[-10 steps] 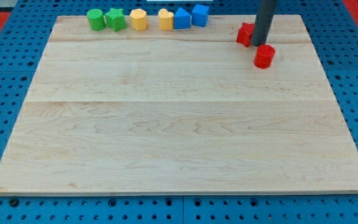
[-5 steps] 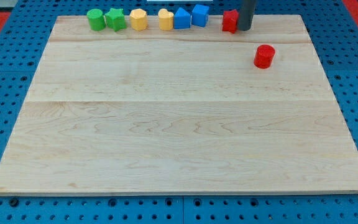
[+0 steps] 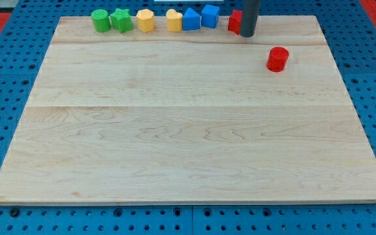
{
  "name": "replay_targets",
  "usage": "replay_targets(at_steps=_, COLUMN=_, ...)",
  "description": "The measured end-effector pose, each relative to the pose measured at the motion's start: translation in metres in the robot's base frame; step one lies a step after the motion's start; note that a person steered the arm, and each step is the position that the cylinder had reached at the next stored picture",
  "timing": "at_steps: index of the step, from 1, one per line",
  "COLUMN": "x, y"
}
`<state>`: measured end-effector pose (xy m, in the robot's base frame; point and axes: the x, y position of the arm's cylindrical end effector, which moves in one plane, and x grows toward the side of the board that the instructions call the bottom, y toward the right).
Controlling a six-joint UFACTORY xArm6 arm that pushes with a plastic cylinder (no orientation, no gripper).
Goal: Push red star towards blue cube
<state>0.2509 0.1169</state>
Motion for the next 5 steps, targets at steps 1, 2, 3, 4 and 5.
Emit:
replay_targets(at_steps=1, x=0.005, y=-0.01)
replay_targets(at_steps=2, x=-0.003, y=-0.01)
replay_targets(at_steps=3, x=-0.017, y=-0.01)
replay_targets(at_steps=4, x=-0.02, y=-0.01)
replay_targets(at_steps=5, x=-0.02, y=-0.01)
